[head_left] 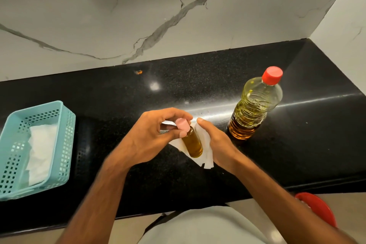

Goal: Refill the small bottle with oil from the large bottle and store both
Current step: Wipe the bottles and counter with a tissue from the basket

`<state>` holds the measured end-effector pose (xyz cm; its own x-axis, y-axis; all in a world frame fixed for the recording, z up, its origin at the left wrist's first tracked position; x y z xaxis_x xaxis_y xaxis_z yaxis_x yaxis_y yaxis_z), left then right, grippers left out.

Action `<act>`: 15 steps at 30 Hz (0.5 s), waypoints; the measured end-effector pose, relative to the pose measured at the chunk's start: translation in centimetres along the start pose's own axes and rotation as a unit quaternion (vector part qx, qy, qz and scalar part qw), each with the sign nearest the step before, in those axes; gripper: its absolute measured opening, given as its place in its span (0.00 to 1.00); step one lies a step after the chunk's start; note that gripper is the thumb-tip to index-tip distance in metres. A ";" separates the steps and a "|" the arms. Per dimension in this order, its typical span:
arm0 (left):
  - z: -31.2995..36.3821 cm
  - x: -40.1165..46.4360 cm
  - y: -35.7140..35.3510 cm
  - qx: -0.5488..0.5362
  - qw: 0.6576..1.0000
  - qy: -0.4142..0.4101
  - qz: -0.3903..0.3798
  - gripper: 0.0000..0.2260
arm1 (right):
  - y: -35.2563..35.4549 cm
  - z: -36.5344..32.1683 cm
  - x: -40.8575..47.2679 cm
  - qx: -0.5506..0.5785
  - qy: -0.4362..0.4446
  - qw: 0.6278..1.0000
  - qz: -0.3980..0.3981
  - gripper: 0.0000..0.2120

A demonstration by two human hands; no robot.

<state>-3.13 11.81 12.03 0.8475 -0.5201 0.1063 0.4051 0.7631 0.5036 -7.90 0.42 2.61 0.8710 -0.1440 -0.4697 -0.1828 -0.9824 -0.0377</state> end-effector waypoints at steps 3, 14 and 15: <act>0.4 0.0 0.4 0.051 0.998 -0.010 0.048 0.11 | -0.4 -0.7 -0.7 -0.007 0.010 1.000 -0.007 0.25; 1.7 -0.1 0.6 0.137 0.960 0.015 0.245 0.07 | -1.0 -0.1 -2.5 0.052 0.161 0.969 0.179 0.21; 1.7 -0.1 0.5 0.141 0.958 0.018 0.250 0.06 | -0.9 0.3 -2.2 0.060 0.145 0.970 0.186 0.20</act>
<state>-3.57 11.54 13.71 0.9246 -0.0988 0.3678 -0.1597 0.7762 0.6100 -9.81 1.71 3.40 0.8237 -0.5295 -0.2029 -0.5448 -0.8383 -0.0238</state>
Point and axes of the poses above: each hand's wrist, its own x-axis towards the middle knuckle, its own y-axis out of the back of the hand, z = x × y, the point moved 8 cm from there along x, towards the middle knuckle, and after that the axes turned 12 degrees about z, right-handed, at the moved point
